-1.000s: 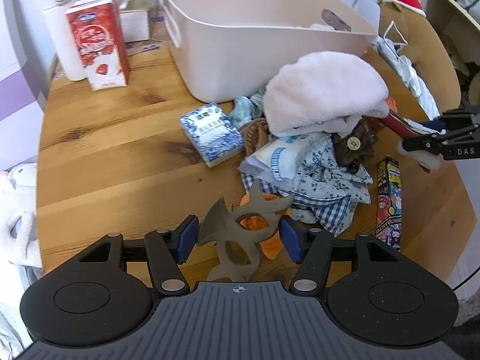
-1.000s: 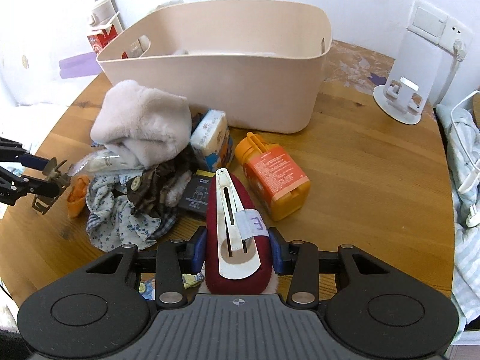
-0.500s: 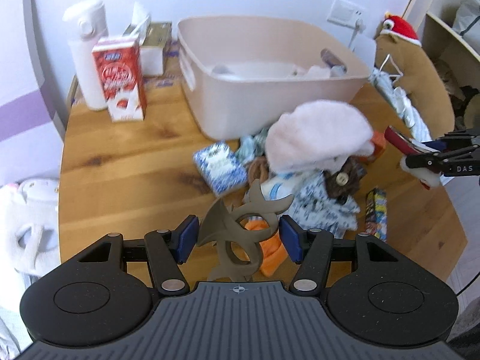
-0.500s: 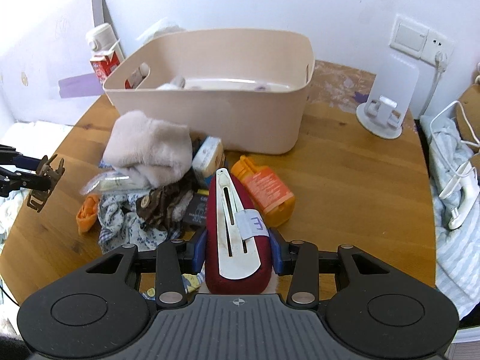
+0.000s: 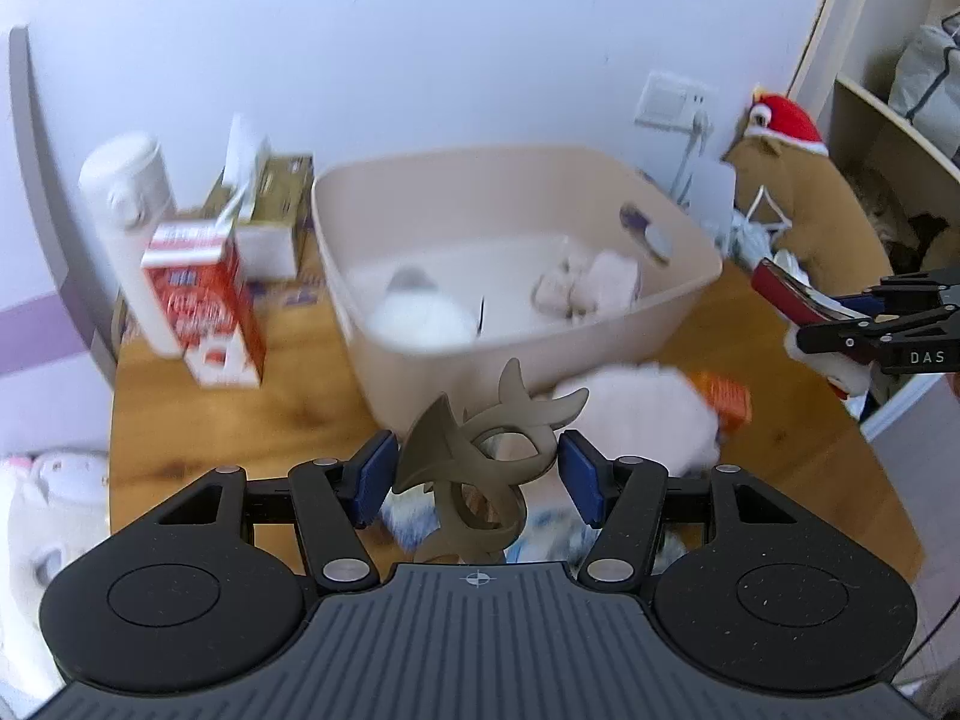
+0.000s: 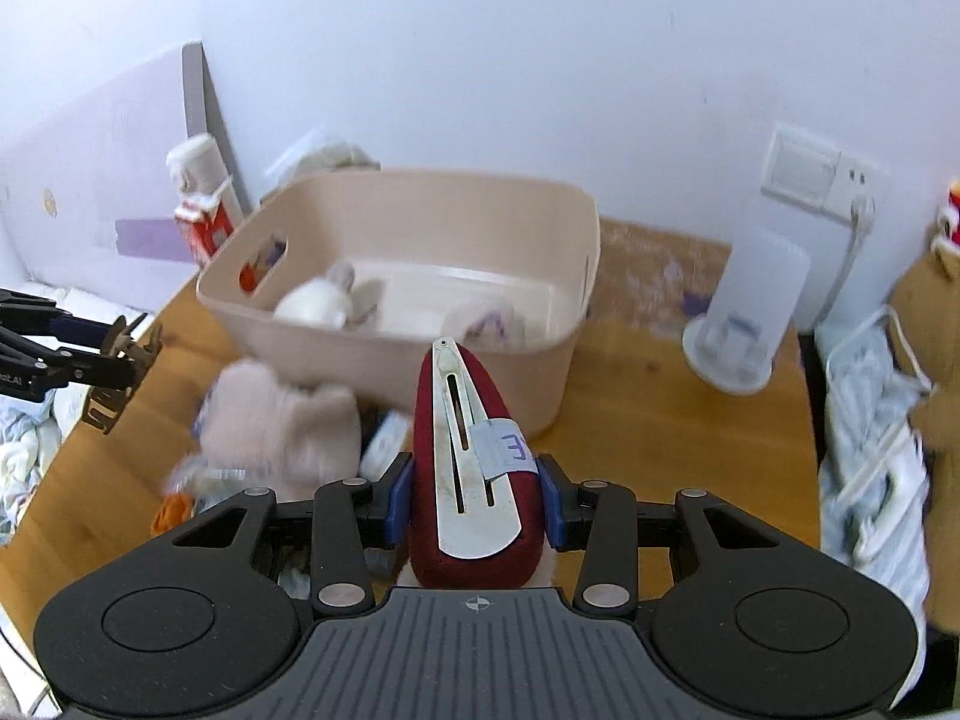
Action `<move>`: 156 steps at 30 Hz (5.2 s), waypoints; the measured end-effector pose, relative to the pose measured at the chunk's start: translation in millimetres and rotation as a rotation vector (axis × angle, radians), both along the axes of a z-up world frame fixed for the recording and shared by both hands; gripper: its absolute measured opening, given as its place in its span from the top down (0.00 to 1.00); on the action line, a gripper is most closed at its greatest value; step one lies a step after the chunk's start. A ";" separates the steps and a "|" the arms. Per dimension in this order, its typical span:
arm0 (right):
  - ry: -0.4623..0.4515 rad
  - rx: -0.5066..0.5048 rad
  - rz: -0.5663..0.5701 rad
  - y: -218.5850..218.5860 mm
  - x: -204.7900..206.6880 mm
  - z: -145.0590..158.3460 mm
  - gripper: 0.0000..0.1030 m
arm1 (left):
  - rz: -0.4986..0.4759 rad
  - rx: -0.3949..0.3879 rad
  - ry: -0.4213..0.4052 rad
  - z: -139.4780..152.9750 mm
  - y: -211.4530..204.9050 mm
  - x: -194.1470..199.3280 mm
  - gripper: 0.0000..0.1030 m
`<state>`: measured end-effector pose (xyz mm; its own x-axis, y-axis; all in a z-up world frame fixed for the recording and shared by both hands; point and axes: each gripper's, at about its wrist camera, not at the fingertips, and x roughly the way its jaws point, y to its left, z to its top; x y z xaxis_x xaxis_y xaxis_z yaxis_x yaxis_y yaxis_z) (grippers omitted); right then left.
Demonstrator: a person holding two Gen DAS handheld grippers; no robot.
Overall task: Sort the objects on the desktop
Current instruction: 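Carry the clip and the plush into the bin and release both, then return both tools to the pile, left tool toward the orange sock, then grasp the orange sock with the left tool while the right tool grasps the orange bottle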
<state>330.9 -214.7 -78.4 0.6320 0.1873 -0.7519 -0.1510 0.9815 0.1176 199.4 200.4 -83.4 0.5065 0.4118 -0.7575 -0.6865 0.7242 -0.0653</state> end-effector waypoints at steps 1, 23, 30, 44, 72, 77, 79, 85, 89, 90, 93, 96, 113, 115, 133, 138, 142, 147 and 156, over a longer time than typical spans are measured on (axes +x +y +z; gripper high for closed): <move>-0.009 0.001 0.001 -1.3 5.0 3.3 0.61 | -0.001 0.007 -0.005 2.9 2.2 4.8 0.41; -0.066 -0.013 0.007 5.3 102.1 7.7 0.61 | 0.066 0.032 -0.035 5.9 56.5 104.5 0.41; -0.020 -0.028 0.028 14.1 126.1 -14.2 0.61 | 0.100 -0.007 0.034 -20.4 69.8 132.6 0.41; 0.068 -0.129 0.092 26.8 151.9 -51.1 0.61 | 0.155 -0.049 0.148 -54.7 85.9 146.1 0.41; -0.030 -0.039 -0.088 7.4 85.0 -16.1 0.00 | 0.245 -0.018 0.062 0.8 61.9 64.4 0.21; 0.004 -0.071 -0.090 4.7 64.4 -25.5 0.00 | 0.253 -0.021 0.091 -4.8 49.8 43.0 0.21; 0.025 -0.084 -0.084 1.9 56.3 -30.5 0.00 | 0.259 -0.037 0.101 -10.4 45.0 35.4 0.21; 0.071 -0.146 -0.048 1.4 37.3 -48.6 0.00 | 0.272 -0.073 0.147 -30.2 25.0 15.5 0.21; 0.094 -0.179 -0.006 3.7 25.7 -59.6 0.00 | 0.265 -0.122 0.186 -45.4 11.3 5.4 0.21; 0.103 -0.186 0.002 4.1 25.6 -61.8 0.00 | 0.266 -0.133 0.194 -48.8 8.0 3.0 0.21; 0.118 -0.204 0.023 6.6 22.2 -68.7 0.00 | 0.282 -0.167 0.201 -57.3 -0.3 -3.5 0.21; 0.132 -0.219 0.054 10.2 20.4 -76.3 0.00 | 0.303 -0.209 0.198 -65.3 -6.6 -8.1 0.21; 0.210 -0.313 0.174 24.7 34.4 -112.1 0.00 | 0.335 -0.338 0.274 -112.6 -27.2 -3.9 0.21; 0.212 -0.313 0.181 25.4 37.0 -114.2 0.00 | 0.342 -0.340 0.280 -114.9 -27.1 -3.7 0.21; 0.189 -0.290 0.244 29.8 59.3 -125.1 0.23 | 0.312 -0.314 0.306 -122.3 -27.2 16.0 0.29; 0.231 -0.249 0.257 29.9 61.8 -127.1 0.49 | 0.314 -0.316 0.290 -118.6 -27.1 17.7 0.46; 0.249 -0.248 0.236 31.3 61.7 -124.8 0.66 | 0.314 -0.361 0.241 -115.1 -24.3 15.2 0.80; 0.286 -0.221 0.190 27.1 58.5 -120.5 0.66 | 0.287 -0.348 0.237 -113.4 -25.5 15.5 0.86; 0.284 -0.139 0.091 15.5 39.7 -106.2 0.66 | 0.292 -0.358 0.206 -103.1 -28.9 0.4 0.87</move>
<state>370.6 -199.1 -184.7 0.3784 0.1166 -0.9183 -0.2196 0.9750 0.0333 199.8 171.5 -186.5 0.2339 0.2102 -0.9493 -0.8820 0.4567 -0.1162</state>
